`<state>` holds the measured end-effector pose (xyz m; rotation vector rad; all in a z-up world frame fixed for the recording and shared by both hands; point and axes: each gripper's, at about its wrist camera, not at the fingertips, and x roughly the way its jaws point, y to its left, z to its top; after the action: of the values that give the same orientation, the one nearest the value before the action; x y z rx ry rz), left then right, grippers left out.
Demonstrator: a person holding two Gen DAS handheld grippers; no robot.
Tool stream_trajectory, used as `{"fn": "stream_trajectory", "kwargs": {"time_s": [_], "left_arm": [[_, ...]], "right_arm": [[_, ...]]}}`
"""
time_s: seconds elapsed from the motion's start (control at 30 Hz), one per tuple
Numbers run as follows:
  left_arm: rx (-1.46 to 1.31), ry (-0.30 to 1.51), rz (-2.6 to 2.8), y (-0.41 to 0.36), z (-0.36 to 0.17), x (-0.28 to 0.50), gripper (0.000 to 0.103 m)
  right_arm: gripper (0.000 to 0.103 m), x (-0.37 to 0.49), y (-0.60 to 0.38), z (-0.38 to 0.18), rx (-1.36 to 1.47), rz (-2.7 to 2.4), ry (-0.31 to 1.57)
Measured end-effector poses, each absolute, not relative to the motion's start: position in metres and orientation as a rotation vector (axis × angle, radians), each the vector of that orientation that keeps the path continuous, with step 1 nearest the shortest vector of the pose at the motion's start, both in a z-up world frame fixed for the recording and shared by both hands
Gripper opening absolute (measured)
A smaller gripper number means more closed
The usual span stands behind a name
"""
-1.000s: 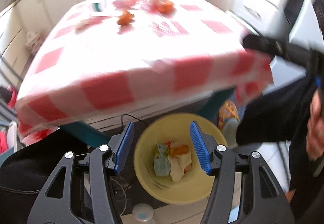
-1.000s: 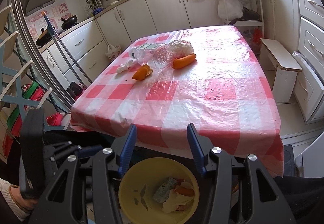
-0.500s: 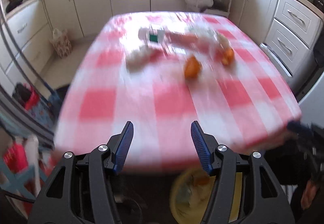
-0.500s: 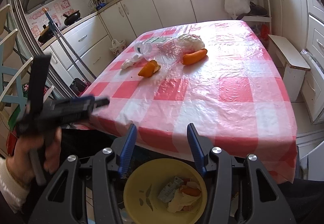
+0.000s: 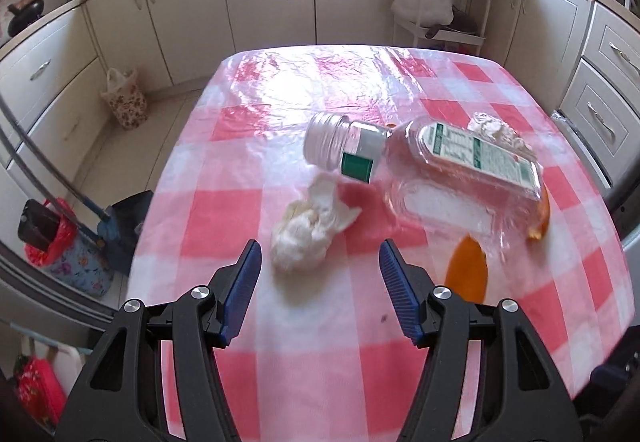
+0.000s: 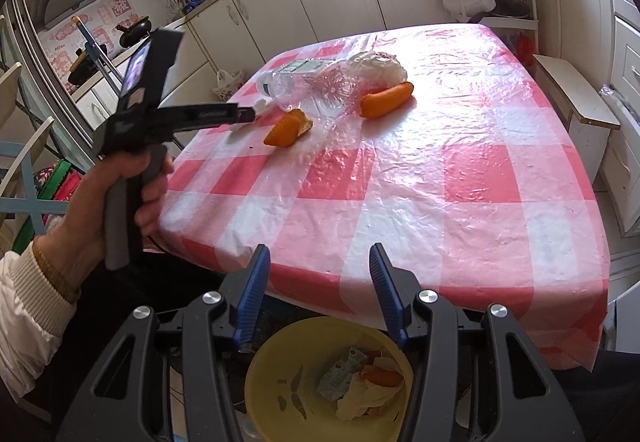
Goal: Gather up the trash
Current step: 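Raise the left gripper to the table and grasp a crumpled white tissue, then grasp an orange peel with the right gripper while the left gripper holds the tissue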
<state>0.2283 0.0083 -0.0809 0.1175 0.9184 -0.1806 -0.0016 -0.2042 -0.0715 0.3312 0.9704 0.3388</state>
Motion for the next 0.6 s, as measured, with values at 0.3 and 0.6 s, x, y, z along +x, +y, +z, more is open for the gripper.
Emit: {"fn": "stream_trajectory", "kwargs": {"time_s": [0.3, 0.6], "left_arm": [[0.067, 0.986, -0.192, 0.016, -0.094, 0.261, 0.019], [0.001, 1.013, -0.218, 0.046, -0.087, 0.213, 0.018]], "right_arm": [[0.051, 0.016, -0.187, -0.069, 0.285, 0.354, 0.972], [0.053, 0.074, -0.147, -0.064, 0.277, 0.378, 0.944]]}}
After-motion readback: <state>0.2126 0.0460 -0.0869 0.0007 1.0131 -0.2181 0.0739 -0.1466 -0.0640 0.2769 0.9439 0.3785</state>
